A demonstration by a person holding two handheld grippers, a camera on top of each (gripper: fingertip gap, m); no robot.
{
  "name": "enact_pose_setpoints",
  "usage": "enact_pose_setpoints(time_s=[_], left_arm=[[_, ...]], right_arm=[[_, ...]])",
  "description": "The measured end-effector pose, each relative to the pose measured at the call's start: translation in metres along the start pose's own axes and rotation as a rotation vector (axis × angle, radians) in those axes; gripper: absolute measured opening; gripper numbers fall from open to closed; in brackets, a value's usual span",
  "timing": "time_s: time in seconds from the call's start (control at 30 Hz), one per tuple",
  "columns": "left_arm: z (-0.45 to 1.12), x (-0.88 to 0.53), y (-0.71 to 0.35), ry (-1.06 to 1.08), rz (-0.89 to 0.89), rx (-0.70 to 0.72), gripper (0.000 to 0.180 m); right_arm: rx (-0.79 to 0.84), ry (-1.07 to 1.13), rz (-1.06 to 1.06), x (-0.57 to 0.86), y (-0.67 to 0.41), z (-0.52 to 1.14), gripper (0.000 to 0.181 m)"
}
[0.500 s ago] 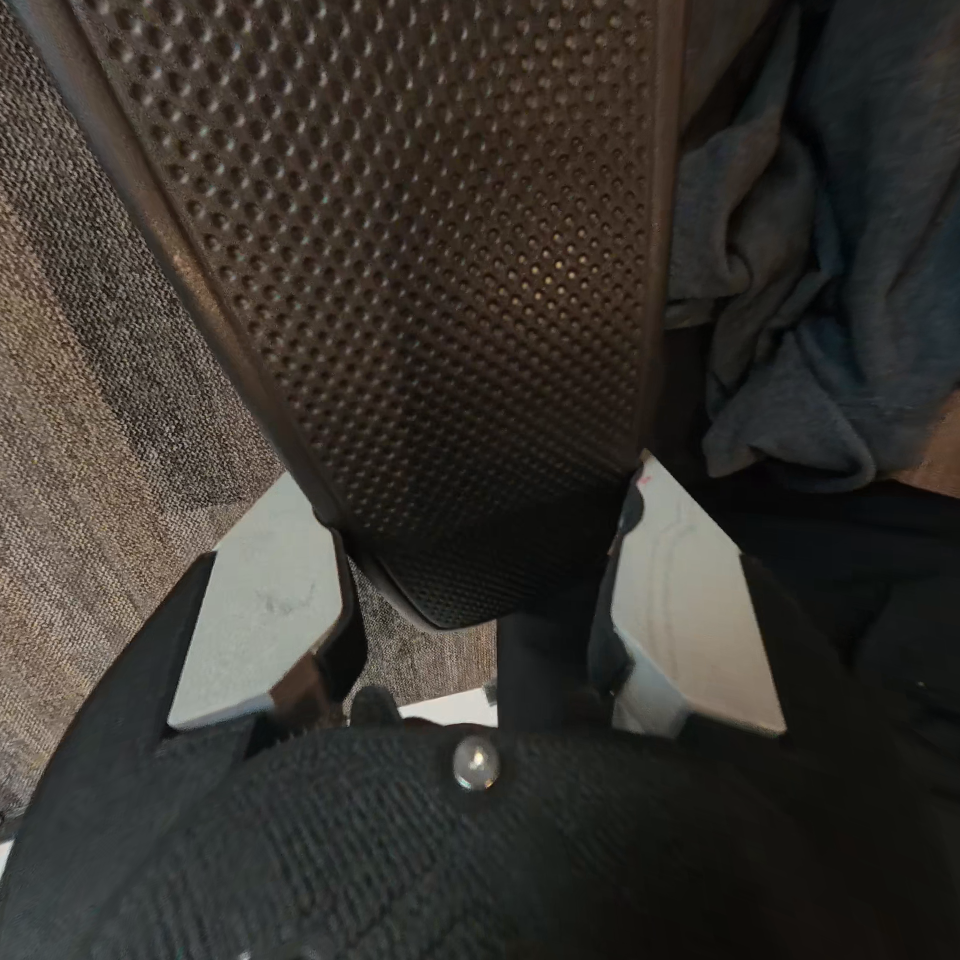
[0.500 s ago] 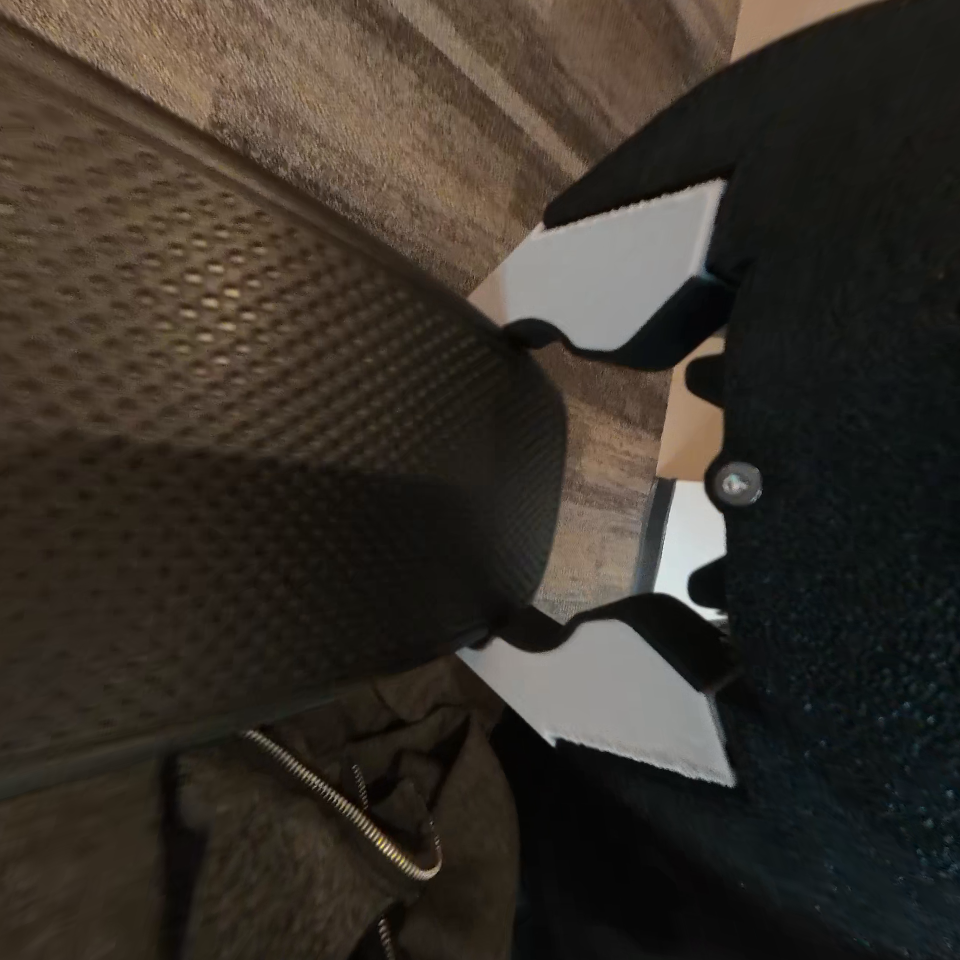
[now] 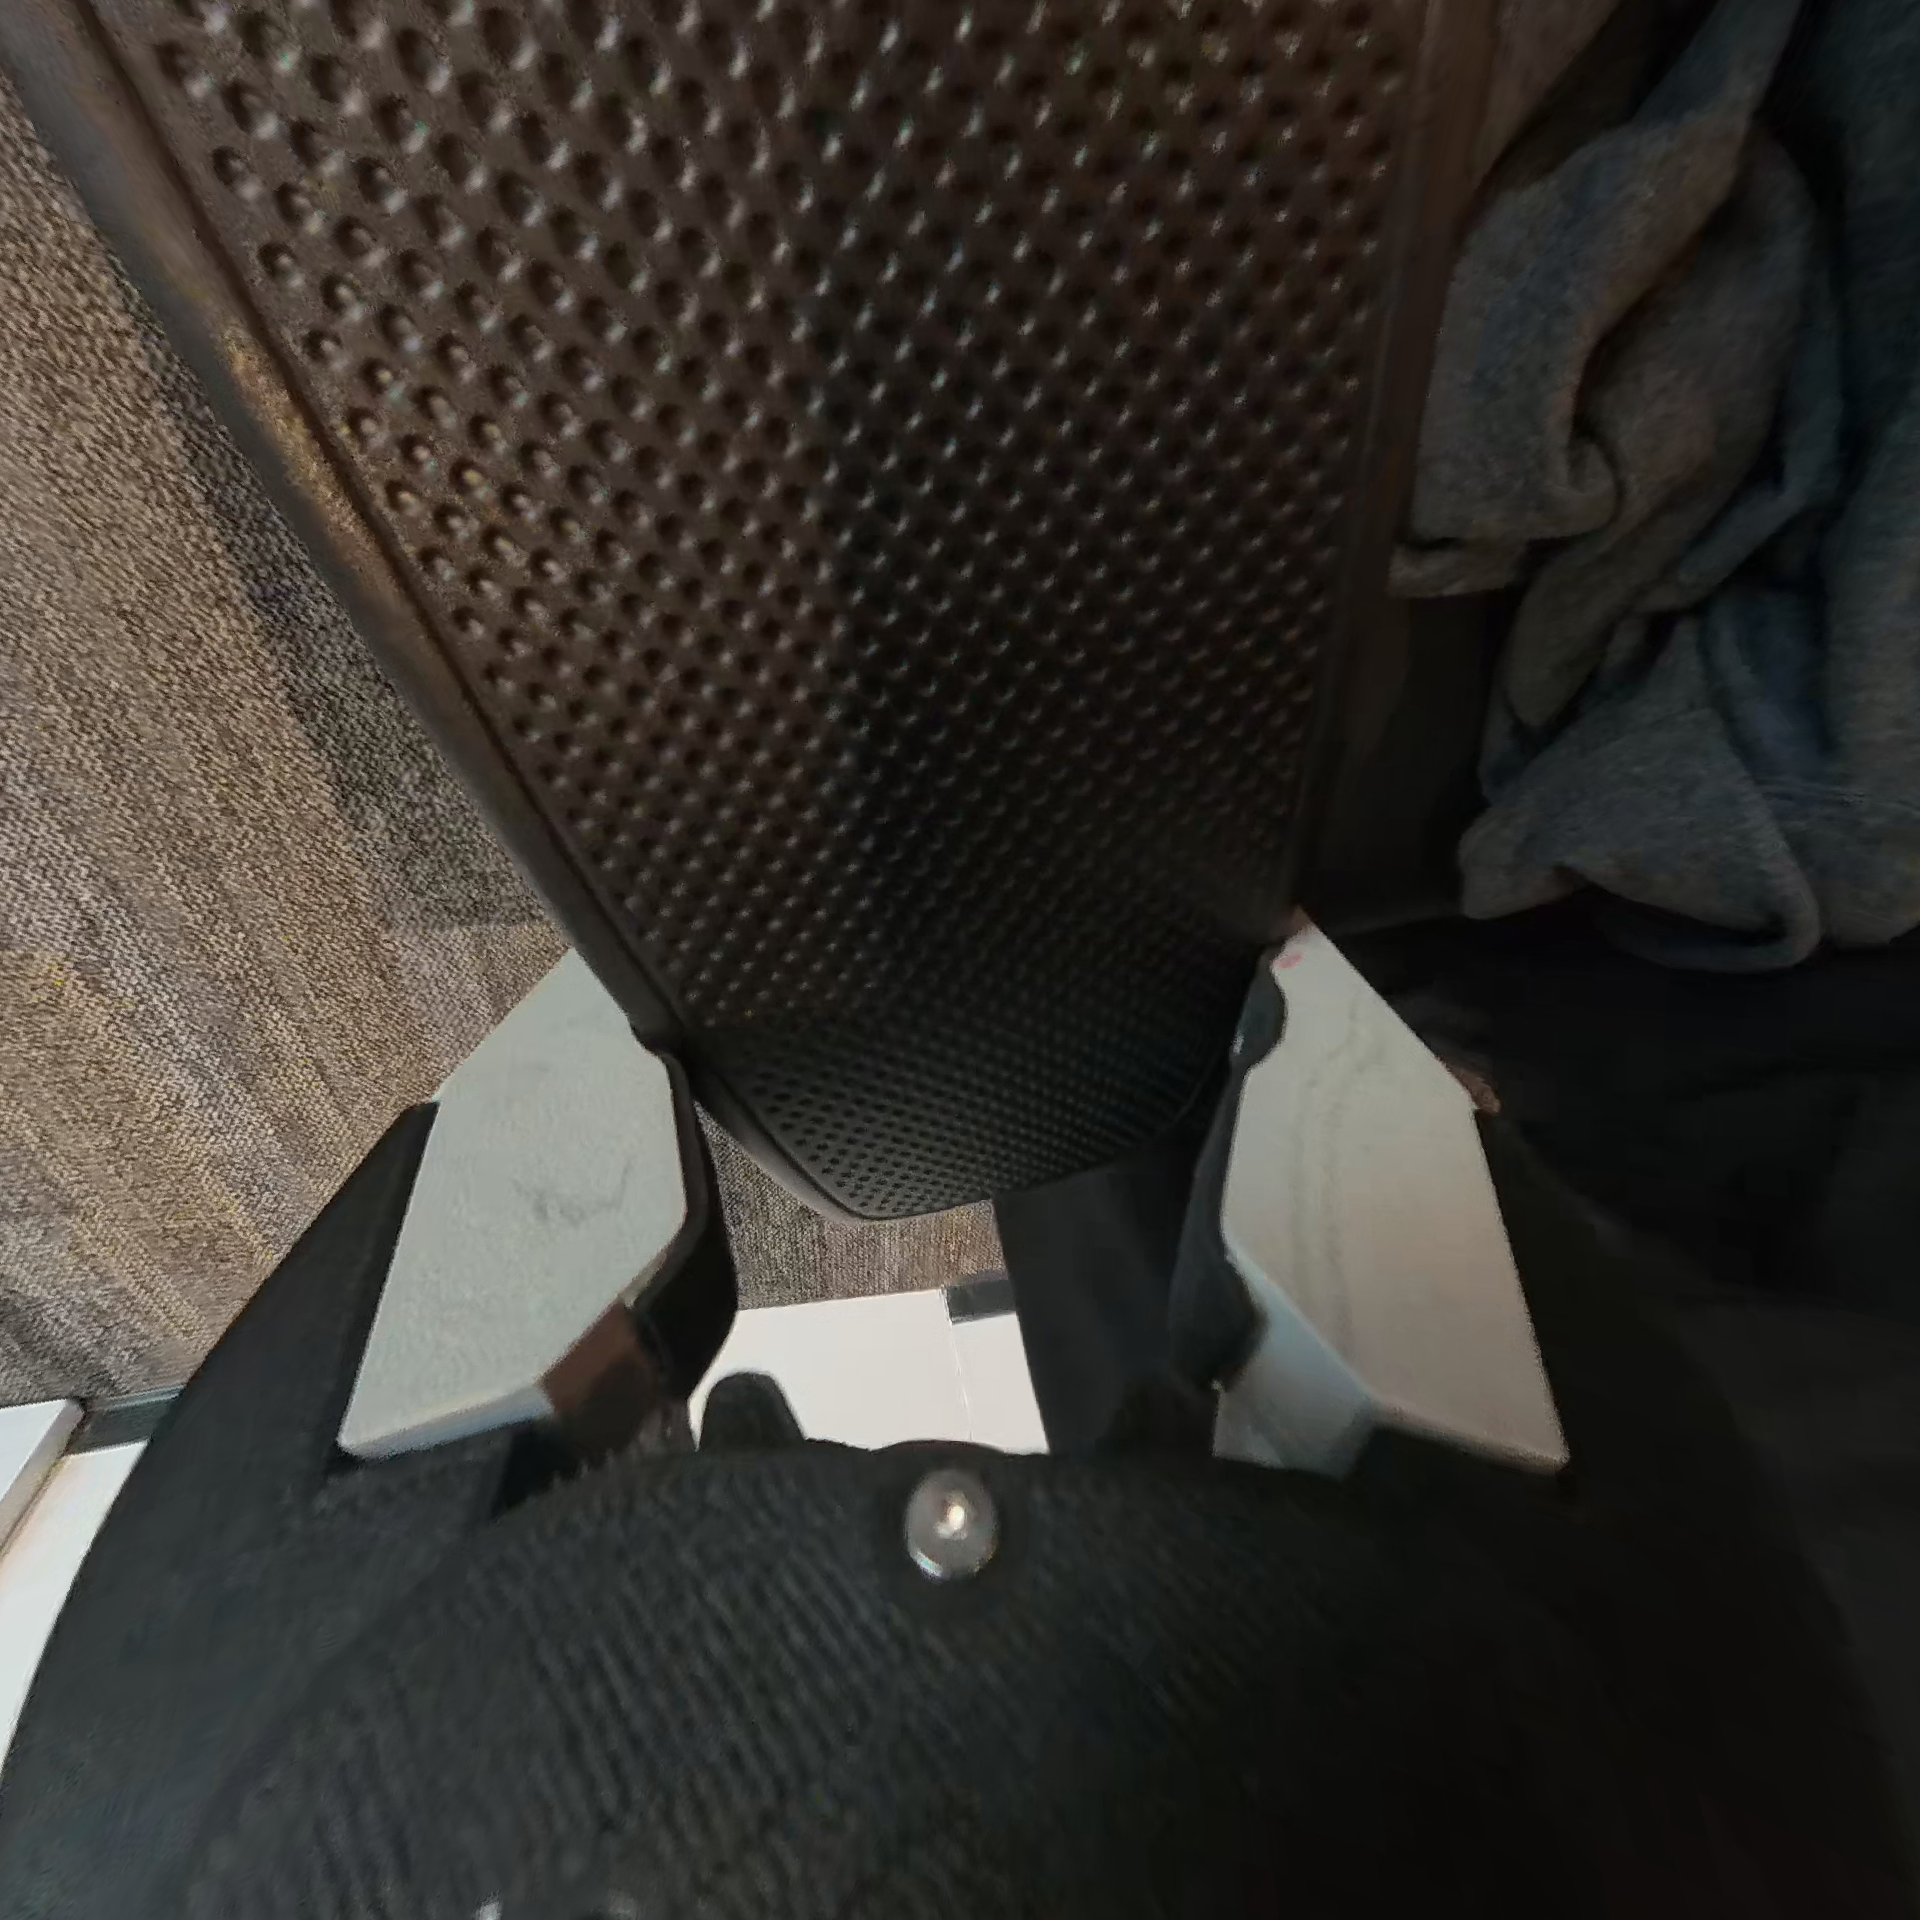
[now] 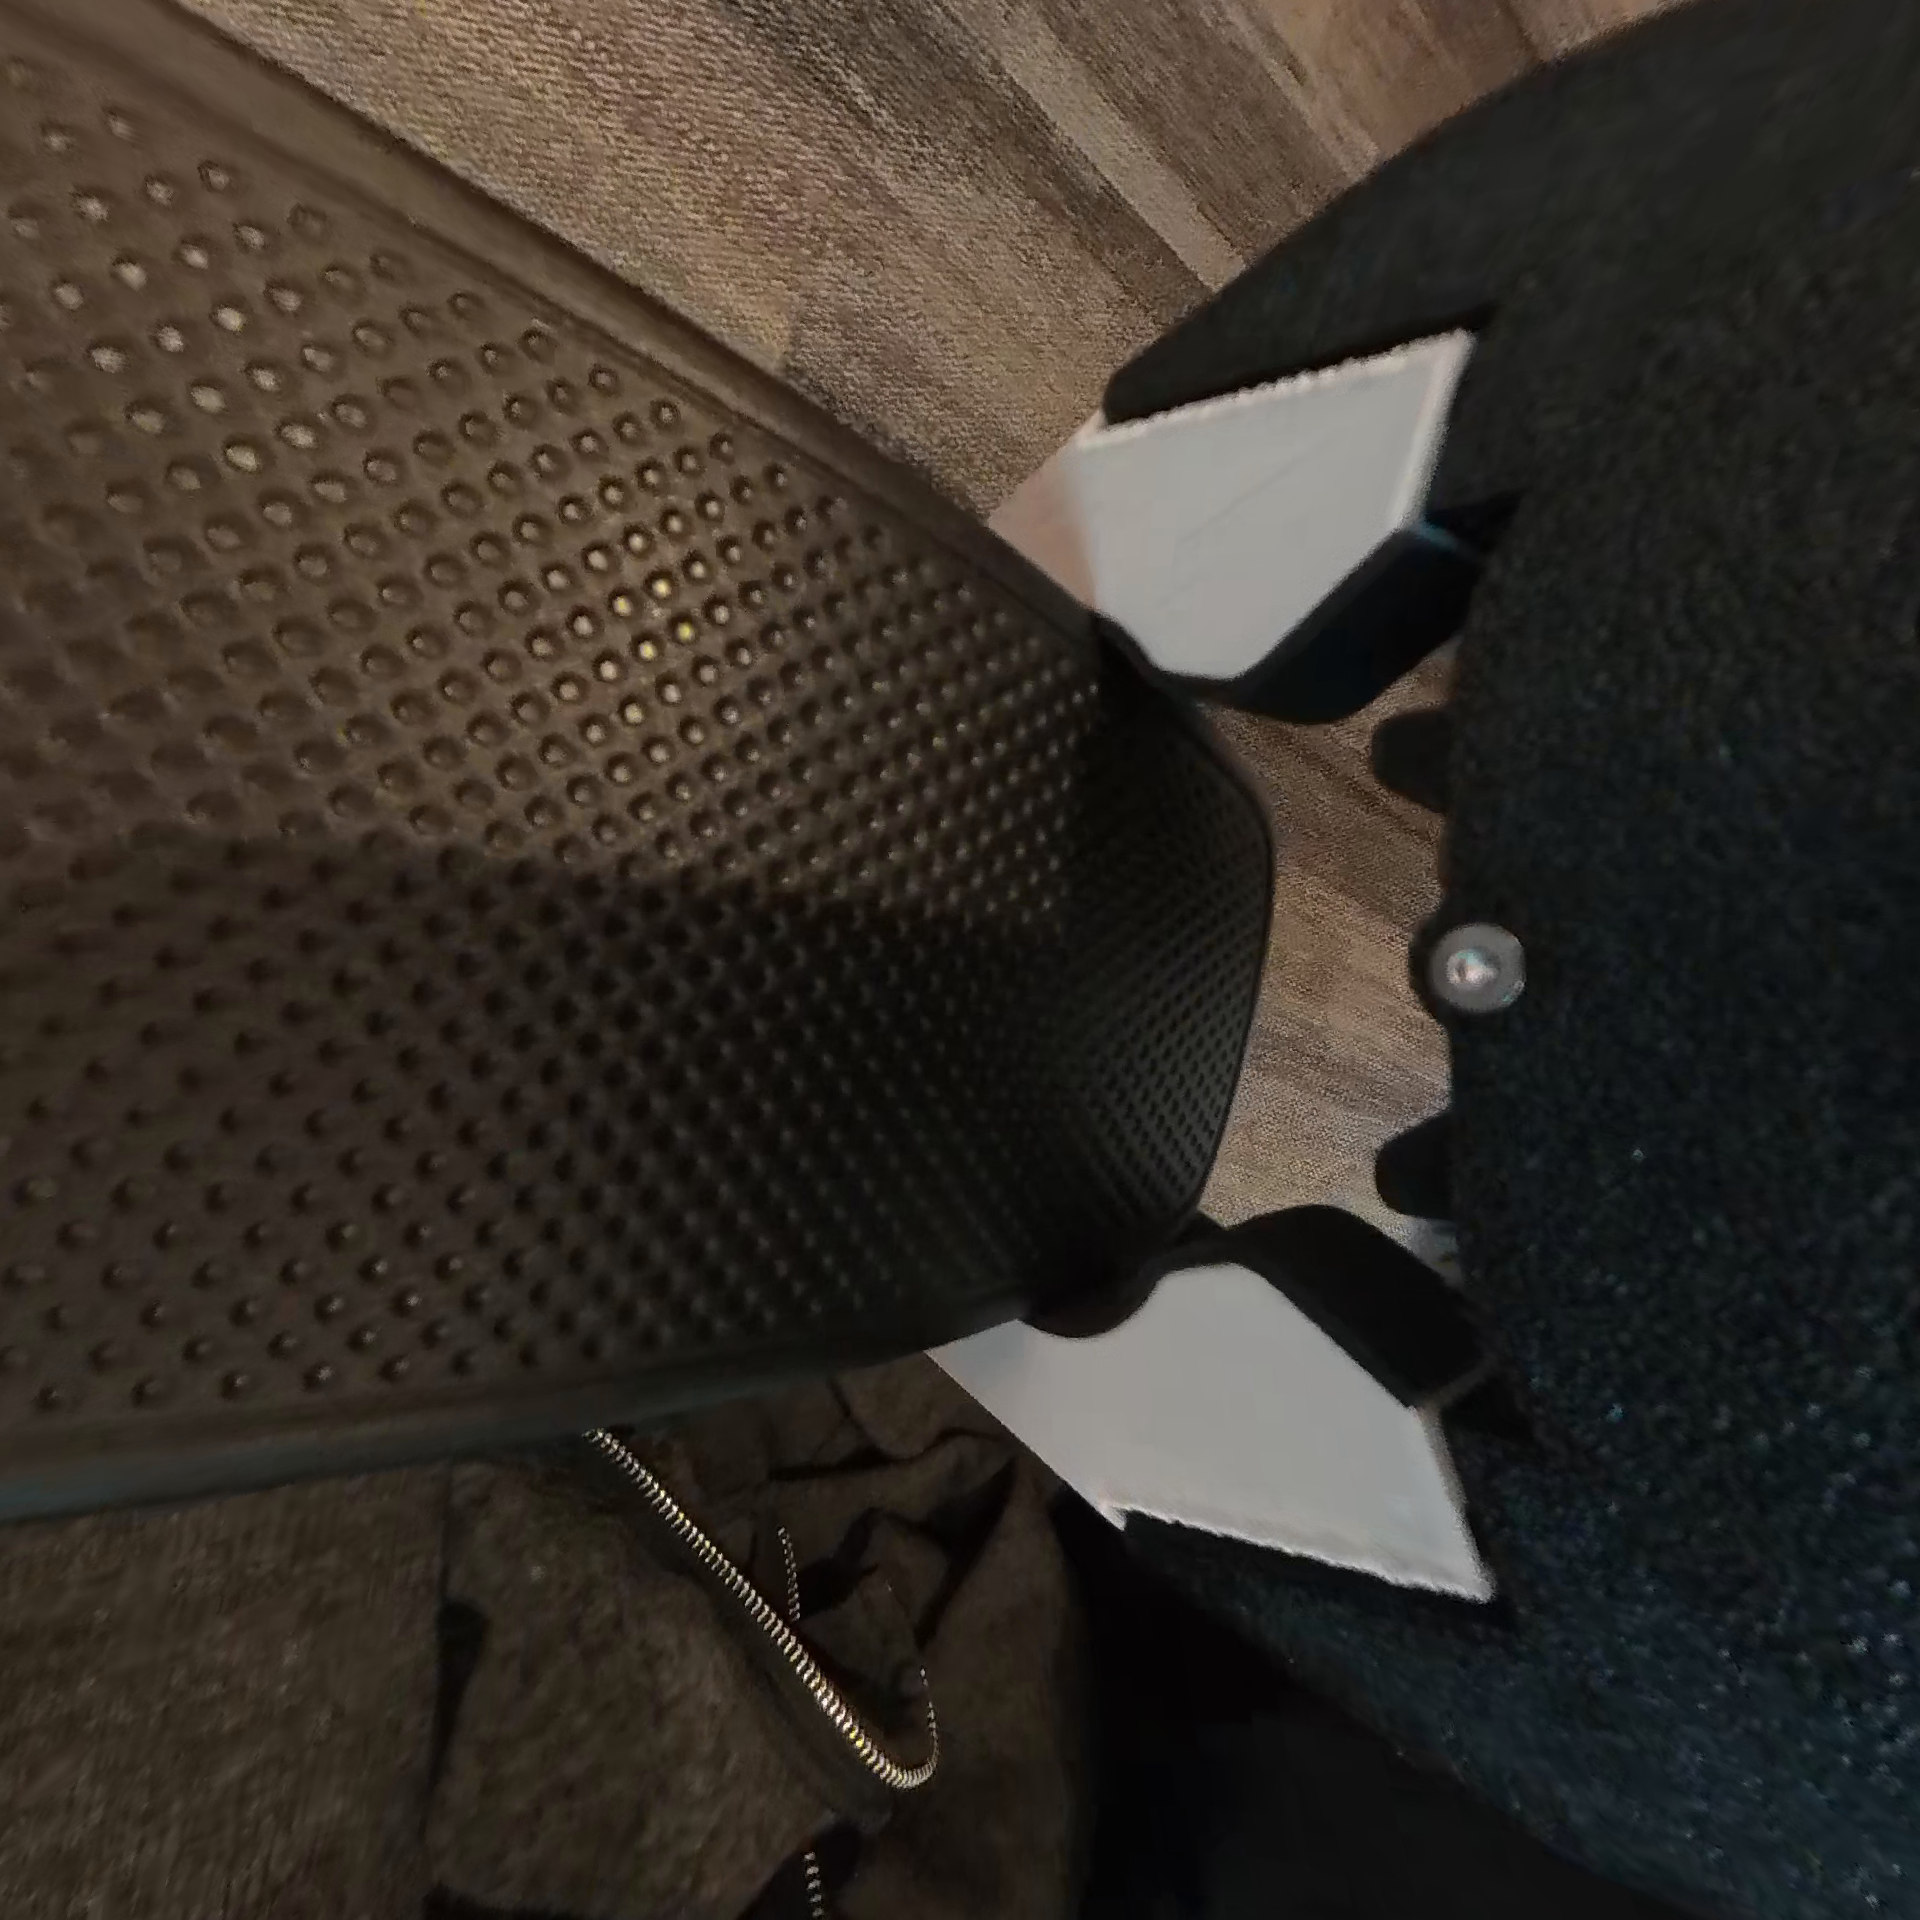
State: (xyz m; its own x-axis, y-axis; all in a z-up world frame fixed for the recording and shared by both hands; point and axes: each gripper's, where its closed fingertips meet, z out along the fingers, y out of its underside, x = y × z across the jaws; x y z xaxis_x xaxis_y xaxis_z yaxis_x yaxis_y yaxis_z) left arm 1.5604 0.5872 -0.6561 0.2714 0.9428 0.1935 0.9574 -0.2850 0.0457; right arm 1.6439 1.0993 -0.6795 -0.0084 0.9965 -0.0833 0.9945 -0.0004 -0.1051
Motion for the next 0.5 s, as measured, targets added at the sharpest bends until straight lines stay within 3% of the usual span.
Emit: enact_pose_setpoints(time_s=[0.23, 0.5], left_arm=[[-0.005, -0.016, -0.082, 0.026, 0.036, 0.024, 0.109], [-0.011, -0.016, -0.194, 0.06, 0.136, 0.248, 0.109]], right_arm=[[-0.017, 0.01, 0.012, 0.009, -0.076, 0.006, 0.117], [-0.077, 0.057, 0.09, 0.029, -0.138, 0.013, 0.119]])
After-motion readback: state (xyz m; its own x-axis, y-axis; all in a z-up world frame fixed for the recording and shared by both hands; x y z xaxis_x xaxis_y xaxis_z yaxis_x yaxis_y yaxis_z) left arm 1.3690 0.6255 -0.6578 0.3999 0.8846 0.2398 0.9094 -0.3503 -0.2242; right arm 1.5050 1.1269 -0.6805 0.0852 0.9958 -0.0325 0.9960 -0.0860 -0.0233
